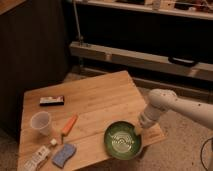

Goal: Drag the ceramic bowl in a circle

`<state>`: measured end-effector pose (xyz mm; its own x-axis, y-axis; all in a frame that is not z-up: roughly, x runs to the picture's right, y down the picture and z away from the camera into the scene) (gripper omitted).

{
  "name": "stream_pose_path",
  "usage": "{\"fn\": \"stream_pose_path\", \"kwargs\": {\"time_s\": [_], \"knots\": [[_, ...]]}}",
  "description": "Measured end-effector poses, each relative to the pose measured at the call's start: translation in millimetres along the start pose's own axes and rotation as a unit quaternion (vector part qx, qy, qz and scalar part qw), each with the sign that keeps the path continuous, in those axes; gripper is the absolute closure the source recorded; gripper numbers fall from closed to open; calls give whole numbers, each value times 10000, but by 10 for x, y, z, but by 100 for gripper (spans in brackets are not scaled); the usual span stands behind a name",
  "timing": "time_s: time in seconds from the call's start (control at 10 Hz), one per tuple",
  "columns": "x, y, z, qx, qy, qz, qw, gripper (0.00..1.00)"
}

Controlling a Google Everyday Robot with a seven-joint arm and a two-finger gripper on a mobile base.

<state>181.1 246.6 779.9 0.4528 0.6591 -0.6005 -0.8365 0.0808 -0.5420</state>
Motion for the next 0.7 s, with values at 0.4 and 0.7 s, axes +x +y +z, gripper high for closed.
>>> {"fn": "stream_pose_path", "kwargs": {"time_s": [0.4, 0.7], "knots": [[-224, 475, 101, -120, 132, -678, 9975, 100], [-758, 1098, 200, -187, 224, -1339, 9906, 100]]}}
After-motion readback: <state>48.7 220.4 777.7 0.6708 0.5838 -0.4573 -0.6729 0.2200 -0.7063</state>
